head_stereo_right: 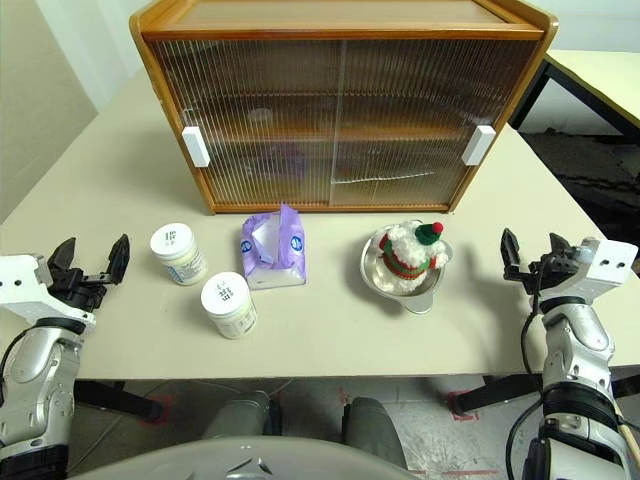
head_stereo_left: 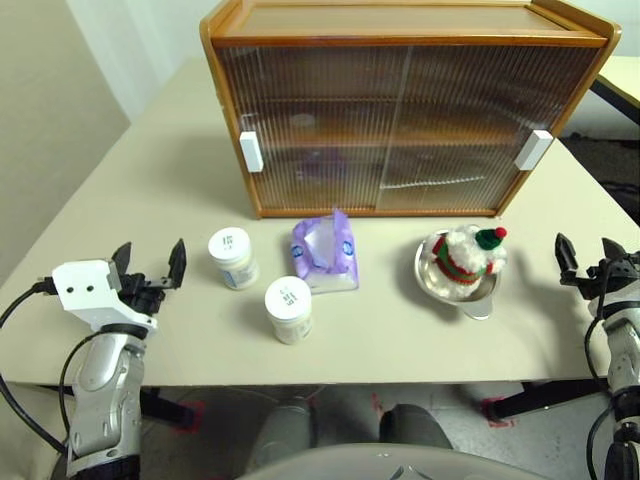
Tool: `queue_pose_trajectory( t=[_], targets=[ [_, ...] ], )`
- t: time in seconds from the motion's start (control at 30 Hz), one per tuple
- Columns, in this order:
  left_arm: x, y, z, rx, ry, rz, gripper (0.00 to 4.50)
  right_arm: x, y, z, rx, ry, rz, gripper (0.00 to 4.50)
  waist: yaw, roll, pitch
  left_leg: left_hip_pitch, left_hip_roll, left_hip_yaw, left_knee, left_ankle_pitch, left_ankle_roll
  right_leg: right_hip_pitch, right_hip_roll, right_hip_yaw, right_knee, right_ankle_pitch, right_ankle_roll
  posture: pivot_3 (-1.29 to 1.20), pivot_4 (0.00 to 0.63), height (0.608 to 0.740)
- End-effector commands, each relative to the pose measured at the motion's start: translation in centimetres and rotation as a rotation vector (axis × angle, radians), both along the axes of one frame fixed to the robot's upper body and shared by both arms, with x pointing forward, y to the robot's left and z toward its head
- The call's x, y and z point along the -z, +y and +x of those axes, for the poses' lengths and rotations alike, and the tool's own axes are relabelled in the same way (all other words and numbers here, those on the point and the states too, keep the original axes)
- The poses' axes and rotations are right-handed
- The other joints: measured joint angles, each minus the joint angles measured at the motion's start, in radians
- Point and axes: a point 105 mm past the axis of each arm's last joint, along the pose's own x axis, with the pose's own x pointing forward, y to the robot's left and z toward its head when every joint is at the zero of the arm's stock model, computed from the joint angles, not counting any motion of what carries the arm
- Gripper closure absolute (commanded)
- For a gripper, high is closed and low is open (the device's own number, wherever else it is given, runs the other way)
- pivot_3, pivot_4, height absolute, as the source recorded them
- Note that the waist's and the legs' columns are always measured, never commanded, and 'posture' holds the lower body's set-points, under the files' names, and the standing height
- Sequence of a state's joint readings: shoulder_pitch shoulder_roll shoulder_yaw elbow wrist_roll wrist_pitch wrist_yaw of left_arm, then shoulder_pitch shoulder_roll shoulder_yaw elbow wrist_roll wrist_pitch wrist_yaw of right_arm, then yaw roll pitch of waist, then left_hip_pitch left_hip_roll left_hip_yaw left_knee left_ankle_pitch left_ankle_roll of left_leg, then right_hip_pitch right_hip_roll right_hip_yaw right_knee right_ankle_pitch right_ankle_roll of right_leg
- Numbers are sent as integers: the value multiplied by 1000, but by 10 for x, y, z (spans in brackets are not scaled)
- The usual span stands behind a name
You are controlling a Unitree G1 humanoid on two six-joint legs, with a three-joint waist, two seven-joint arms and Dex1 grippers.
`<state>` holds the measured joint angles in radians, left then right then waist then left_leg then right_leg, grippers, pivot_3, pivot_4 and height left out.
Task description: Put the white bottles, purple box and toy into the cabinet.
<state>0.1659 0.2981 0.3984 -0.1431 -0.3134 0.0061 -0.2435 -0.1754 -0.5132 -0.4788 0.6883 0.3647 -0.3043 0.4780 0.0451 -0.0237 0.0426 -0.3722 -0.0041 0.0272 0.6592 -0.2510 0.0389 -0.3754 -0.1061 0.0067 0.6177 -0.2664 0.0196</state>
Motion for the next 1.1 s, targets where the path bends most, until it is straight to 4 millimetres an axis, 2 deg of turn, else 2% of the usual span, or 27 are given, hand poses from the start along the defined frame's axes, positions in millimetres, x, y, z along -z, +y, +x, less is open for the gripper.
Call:
queue_pose_trajectory(
  t=[0.03,0.4,0.53,0.57,0.67,0.73,0.8,0.9,1.1],
  targets=[
    [8,4,0,-6,12,6,50,1,4,4,-13,6,-8,0,0,-1,0,0,0,0,0,0,0,0,0,0,0,0,0,95,0,740],
    [26,20,-7,-23,15,0,50,-2,4,9,-23,1,-11,0,1,-1,1,-1,1,1,0,0,0,-1,-1,1,0,2,1,96,0,740],
    [29,25,-7,-25,13,0,50,-13,4,10,-28,-35,-19,0,1,-1,1,0,1,1,-1,0,0,-2,-2,1,0,1,1,84,0,740],
    [29,26,-6,-25,10,2,50,-19,4,11,-31,-52,-22,0,1,-1,1,-1,1,1,-1,0,0,-2,-2,1,0,1,1,79,0,740],
    [21,31,5,-28,-12,12,50,-56,9,19,-75,-152,-40,0,0,0,1,-1,1,1,-1,0,0,-2,-2,1,0,2,2,65,0,740],
    [18,33,9,-30,-21,15,50,-69,13,21,-96,-179,-44,0,0,1,2,-2,1,2,-1,0,0,-4,-2,1,1,8,12,64,0,740],
    [15,34,12,-31,-29,18,50,-78,17,22,-117,-194,-50,0,0,-1,1,-2,1,3,-1,0,0,-5,-2,0,1,10,14,56,0,740],
    [3,31,23,-15,-55,25,50,-116,41,26,-263,-274,-41,0,0,-2,0,-3,1,3,-1,-1,-1,-7,-2,0,0,11,11,41,0,740],
    [-15,26,30,12,-87,36,50,-152,91,15,-568,-299,-28,0,-2,-2,0,-10,2,6,-2,0,-1,-16,-2,0,1,15,8,29,0,740]
  ],
)
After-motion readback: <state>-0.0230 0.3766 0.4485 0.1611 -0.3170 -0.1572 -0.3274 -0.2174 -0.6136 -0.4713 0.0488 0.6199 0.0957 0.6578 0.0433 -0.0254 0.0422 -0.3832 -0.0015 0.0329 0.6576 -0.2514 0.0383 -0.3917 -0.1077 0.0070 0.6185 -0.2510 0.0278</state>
